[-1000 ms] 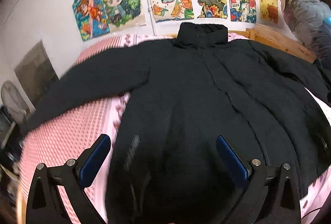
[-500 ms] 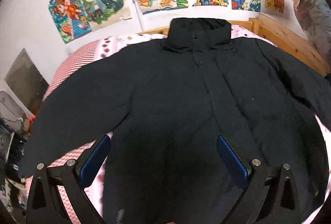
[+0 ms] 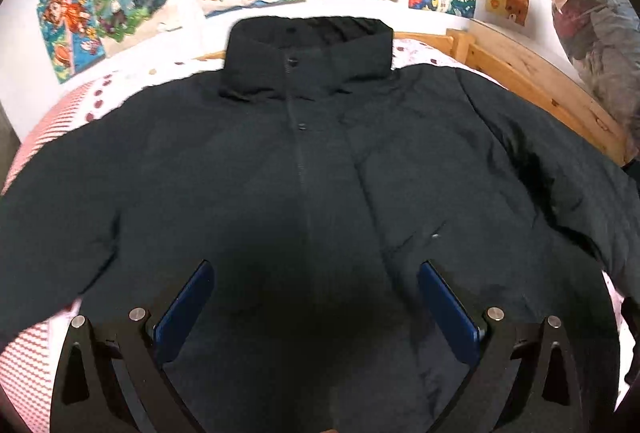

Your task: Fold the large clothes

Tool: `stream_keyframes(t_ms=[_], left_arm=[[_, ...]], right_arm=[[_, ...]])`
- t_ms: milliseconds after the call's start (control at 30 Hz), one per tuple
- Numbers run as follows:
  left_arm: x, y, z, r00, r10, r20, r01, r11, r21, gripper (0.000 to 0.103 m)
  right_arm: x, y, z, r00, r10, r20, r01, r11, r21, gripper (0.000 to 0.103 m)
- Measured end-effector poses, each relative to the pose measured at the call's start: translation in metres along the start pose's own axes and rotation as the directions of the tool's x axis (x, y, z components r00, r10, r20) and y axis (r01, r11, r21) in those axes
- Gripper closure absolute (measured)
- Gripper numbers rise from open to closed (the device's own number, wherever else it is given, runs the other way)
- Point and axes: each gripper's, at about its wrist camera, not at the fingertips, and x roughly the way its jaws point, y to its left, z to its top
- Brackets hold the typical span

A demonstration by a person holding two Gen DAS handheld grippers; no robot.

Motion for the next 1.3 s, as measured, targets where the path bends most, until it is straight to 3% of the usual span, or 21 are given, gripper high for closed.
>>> stream_keyframes(t_ms=[200, 367, 467, 567, 700, 833, 1000, 1200, 1300], left_arm=[[0.024, -0.023, 0.007, 0.998, -0.039, -0.041, 0.038, 0.999, -0.018, 0.000], [0.035, -0.052, 0.013, 0.996, -0.073, -0.049, 0.073, 0.997, 0.000, 0.000], [0.039, -0.076, 0.016, 0.996, -0.074, -0.045, 0.077, 0.996, 0.054, 0.000], [0.042, -0.099, 0.016, 0.996, -0.078, -0.042, 0.082, 0.990, 0.117, 0.000], [0.053, -0.128, 0.008, 0.997, -0.045, -0.064, 0.057, 0.978, 0.200, 0.000], [0.065, -0.145, -0.004, 0.997, 0.004, -0.079, 0.016, 0.967, 0.253, 0.000], [0.062, -0.148, -0.009, 0.998, 0.026, -0.049, -0.012, 0.963, 0.271, 0.000], [0.059, -0.153, -0.014, 0.999, 0.044, -0.031, -0.034, 0.958, 0.284, 0.000], [0.059, -0.152, -0.014, 0.999, 0.048, -0.026, -0.038, 0.957, 0.288, 0.000]], right_arm=[[0.009, -0.023, -0.015, 0.999, -0.031, -0.033, 0.031, 0.999, 0.016, 0.001], [0.011, -0.067, -0.045, 0.993, 0.108, -0.056, -0.099, 0.985, 0.142, 0.001], [0.003, -0.102, -0.075, 0.985, 0.174, 0.000, -0.169, 0.958, 0.231, 0.001], [-0.008, -0.138, -0.104, 0.991, 0.130, 0.042, -0.136, 0.940, 0.314, 0.001], [-0.017, -0.178, -0.122, 0.997, 0.001, 0.073, -0.028, 0.926, 0.376, 0.001], [-0.011, -0.210, -0.127, 0.995, 0.026, 0.100, -0.068, 0.891, 0.449, 0.001], [0.010, -0.225, -0.131, 0.991, 0.085, 0.101, -0.125, 0.855, 0.504, 0.001], [0.024, -0.225, -0.143, 0.981, 0.135, 0.142, -0.194, 0.772, 0.606, 0.003], [0.030, -0.225, -0.144, 0.979, 0.117, 0.166, -0.195, 0.765, 0.613, 0.016]])
